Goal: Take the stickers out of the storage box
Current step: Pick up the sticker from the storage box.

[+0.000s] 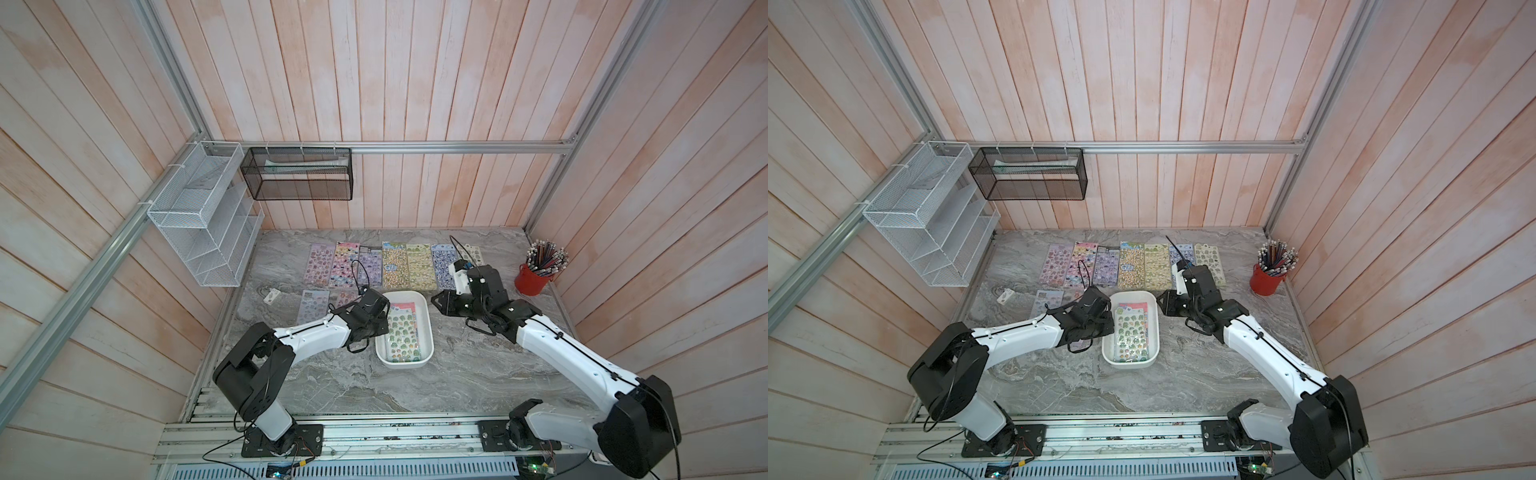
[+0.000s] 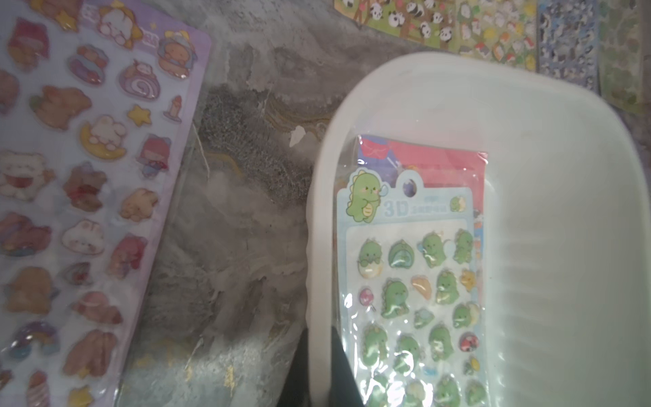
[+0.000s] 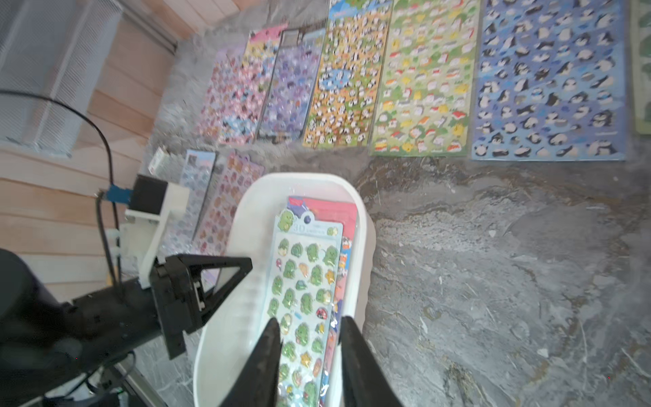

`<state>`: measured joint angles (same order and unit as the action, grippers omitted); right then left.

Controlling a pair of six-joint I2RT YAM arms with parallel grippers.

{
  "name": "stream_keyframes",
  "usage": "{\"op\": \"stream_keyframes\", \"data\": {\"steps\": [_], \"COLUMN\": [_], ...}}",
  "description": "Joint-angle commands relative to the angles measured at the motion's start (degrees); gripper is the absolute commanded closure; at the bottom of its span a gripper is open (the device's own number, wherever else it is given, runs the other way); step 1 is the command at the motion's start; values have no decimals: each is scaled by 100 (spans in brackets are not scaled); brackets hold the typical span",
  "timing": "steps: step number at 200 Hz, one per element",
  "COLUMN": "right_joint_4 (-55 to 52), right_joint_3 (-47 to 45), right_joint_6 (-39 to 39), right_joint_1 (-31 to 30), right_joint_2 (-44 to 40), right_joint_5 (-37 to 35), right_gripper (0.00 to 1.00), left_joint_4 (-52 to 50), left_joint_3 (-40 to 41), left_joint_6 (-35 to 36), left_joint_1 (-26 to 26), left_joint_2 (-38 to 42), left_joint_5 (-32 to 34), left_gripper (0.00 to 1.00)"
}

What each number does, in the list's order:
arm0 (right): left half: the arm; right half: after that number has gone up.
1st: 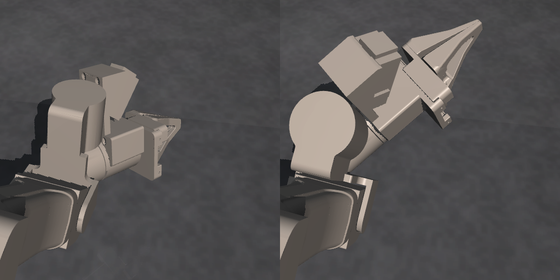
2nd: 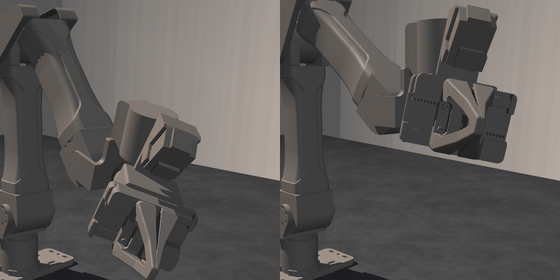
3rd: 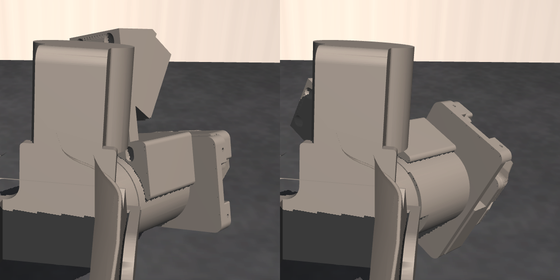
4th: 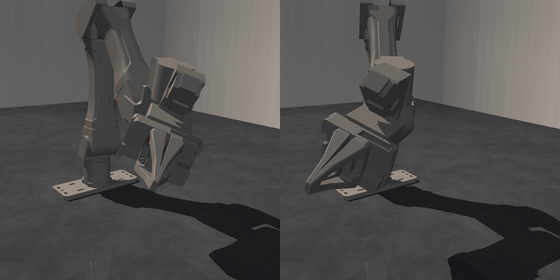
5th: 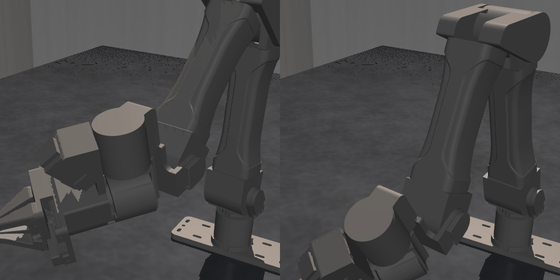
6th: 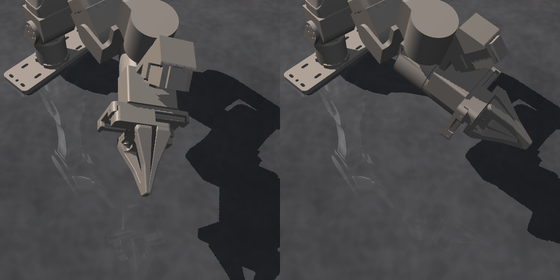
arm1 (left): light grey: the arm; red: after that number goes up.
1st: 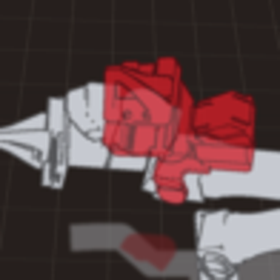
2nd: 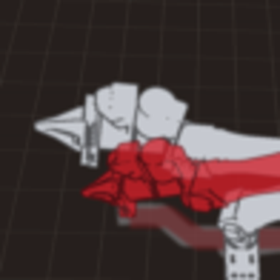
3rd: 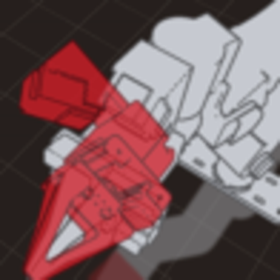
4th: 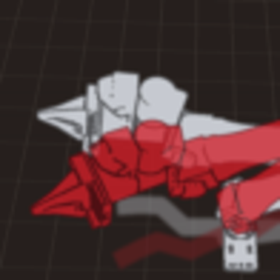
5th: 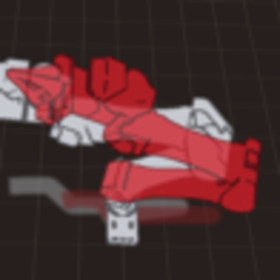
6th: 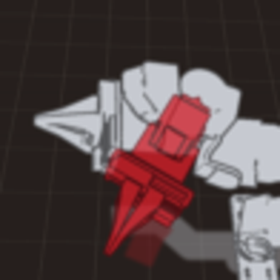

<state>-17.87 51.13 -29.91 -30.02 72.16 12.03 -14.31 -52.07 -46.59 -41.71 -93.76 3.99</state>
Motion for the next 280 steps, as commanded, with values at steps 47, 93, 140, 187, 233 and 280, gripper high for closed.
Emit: {"op": "stream_keyframes", "data": {"steps": [47, 93, 140, 187, 233, 280], "right_joint_4": [-79, -274, -405, -43, -31, -169], "right_joint_3": [460, 884, 1037, 959, 995, 1100], "right_joint_6": [202, 366, 479, 432, 464, 583], "right_joint_1": [-656, -797, -917, -916, -898, -897], "right_joint_2": [1337, 2158, 2731, 3044, 3243, 3330], "right_joint_5": [-483, -787, -1207, -718, -665, -969], "right_gripper": [78, 75, 73, 67, 61, 50], "left_joint_4": [500, 353, 201, 105, -23, -151], "left_joint_3": [43, -71, -136, -245, -408, -567], "left_joint_6": [-411, -362, -308, -259, -197, -106], "left_joint_1": [-75, -80, -74, -74, -74, -74], "left_joint_2": [-29, -81, 30, 103, 141, 213], "left_joint_5": [221, 324, 528, 578, 621, 678], "left_gripper": [100, 100, 100, 100, 100, 100]}}
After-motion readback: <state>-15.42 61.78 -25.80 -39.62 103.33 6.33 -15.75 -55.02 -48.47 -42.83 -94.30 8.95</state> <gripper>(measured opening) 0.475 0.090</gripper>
